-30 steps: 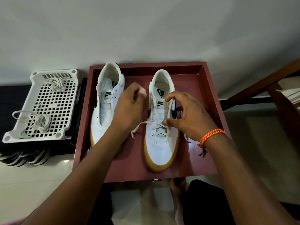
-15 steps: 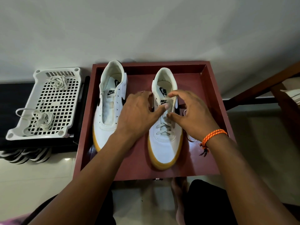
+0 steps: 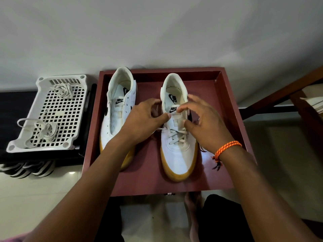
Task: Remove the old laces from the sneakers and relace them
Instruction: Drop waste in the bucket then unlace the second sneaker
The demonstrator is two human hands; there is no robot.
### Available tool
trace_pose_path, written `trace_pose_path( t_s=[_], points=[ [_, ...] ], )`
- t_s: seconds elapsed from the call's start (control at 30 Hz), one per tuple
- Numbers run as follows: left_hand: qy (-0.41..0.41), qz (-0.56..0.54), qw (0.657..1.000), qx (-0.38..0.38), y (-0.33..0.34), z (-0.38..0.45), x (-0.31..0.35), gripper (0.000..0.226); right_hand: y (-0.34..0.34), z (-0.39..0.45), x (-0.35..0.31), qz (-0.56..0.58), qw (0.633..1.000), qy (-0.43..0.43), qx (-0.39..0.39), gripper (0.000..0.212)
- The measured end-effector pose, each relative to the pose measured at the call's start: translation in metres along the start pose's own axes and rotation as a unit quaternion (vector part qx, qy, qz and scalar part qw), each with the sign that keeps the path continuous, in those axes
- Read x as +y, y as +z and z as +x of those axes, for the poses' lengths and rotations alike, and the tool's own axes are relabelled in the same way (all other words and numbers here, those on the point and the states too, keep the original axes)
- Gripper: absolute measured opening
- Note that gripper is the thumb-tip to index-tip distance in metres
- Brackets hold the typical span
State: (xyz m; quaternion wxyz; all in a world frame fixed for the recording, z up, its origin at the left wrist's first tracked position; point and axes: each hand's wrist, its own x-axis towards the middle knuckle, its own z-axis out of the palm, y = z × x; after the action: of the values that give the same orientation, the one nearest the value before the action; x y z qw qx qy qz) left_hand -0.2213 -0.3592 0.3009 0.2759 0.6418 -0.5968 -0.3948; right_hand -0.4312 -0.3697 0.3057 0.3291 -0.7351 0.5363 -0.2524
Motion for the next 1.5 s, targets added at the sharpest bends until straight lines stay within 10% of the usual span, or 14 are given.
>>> trace_pose_path(
  t_s=[0.33,1.3,1.5],
  points=[
    [-0.032,-0.062,0.996,-0.051,-0.001,-0.006,0.013,0.018,0.028,-0.010,-0.024,-0.227,0.972,-0.015,-0.054,0.014],
    [-0.015,-0.086,0.993,-0.075,-0.001,0.000,0.001,0.003,0.002,-0.001,-0.015,-0.176,0.980,-0.008,0.091,0.016],
    [-0.018,-0.098,0.992,-0.081,-0.002,-0.001,0.000,0.004,0.027,-0.010,-0.021,-0.193,0.980,-0.046,-0.012,0.013]
  ],
)
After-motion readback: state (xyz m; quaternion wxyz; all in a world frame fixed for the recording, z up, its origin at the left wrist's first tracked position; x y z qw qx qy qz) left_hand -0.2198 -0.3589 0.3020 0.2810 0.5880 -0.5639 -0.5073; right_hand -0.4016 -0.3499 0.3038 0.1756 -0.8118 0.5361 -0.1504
